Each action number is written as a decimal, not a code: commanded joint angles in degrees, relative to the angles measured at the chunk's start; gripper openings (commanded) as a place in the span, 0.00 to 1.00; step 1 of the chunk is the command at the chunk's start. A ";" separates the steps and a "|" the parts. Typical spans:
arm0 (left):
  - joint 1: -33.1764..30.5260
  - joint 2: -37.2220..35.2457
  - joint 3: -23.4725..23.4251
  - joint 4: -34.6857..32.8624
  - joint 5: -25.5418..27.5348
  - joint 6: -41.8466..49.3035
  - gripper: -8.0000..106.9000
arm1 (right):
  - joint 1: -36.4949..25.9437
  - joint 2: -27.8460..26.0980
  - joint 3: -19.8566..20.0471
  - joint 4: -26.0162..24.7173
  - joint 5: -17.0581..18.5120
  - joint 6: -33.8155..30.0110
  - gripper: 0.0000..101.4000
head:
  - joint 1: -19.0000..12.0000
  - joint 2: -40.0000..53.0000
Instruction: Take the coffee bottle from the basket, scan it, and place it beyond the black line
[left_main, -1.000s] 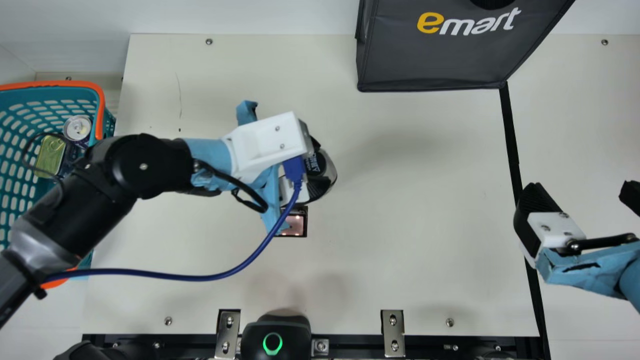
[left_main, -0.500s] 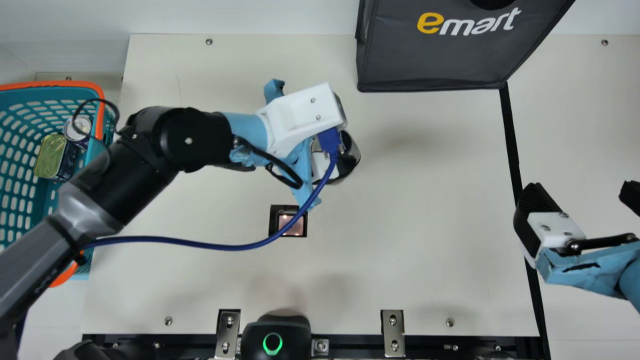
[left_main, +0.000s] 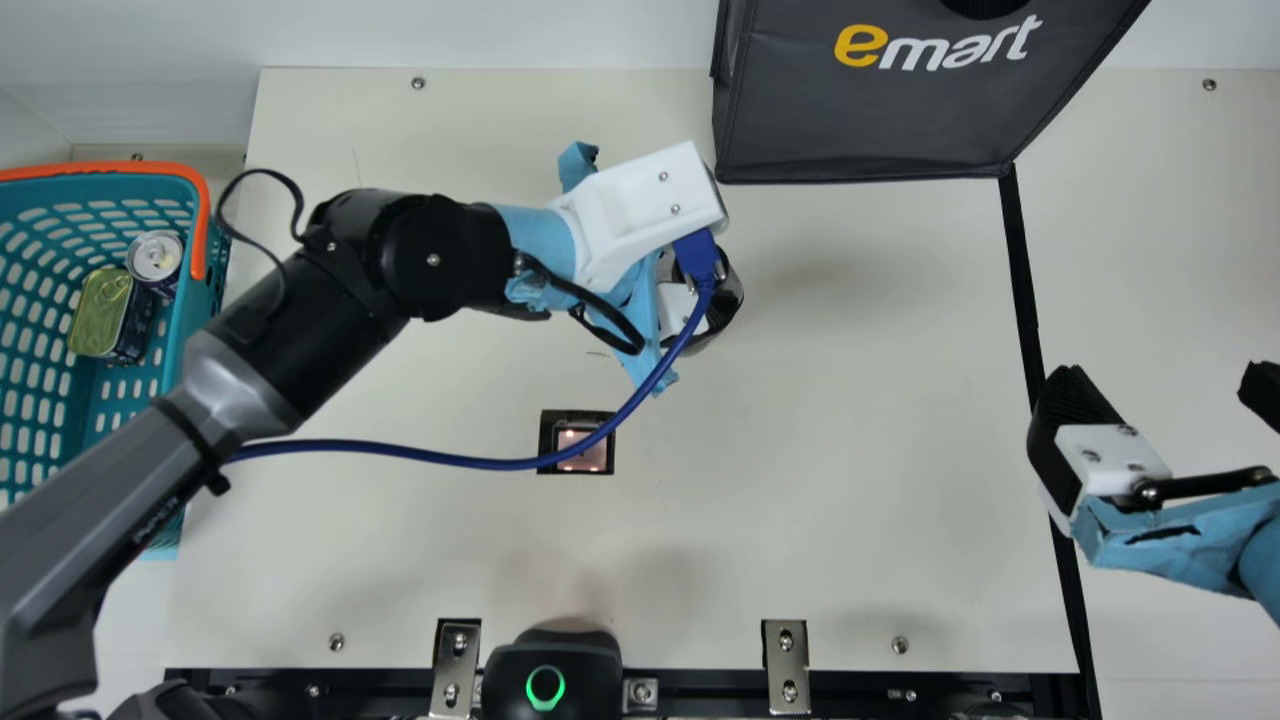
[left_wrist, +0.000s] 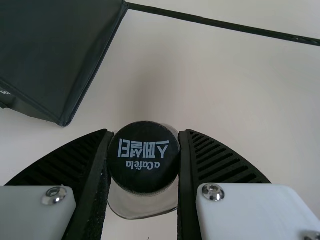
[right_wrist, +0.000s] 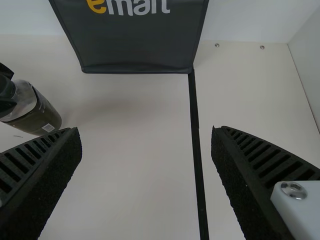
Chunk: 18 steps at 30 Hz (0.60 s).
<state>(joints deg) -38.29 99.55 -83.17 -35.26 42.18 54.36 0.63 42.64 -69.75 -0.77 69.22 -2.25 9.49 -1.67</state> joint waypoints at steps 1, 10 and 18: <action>-0.19 0.25 -0.17 0.12 -0.34 -0.21 0.16 | 0.00 0.00 0.00 0.00 0.00 0.00 0.90 | -1.57 0.09; -1.17 0.78 0.73 0.22 -3.65 -0.59 0.16 | 0.00 0.00 0.00 0.00 0.00 0.00 0.90 | -1.57 0.09; -2.44 0.55 2.63 -0.43 -6.56 -0.70 0.16 | 0.00 0.00 0.00 0.00 0.00 0.00 0.90 | -1.57 0.09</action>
<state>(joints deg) -40.63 100.18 -80.77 -35.51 35.95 53.66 0.63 42.64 -69.75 -0.77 69.22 -2.25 9.49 -1.67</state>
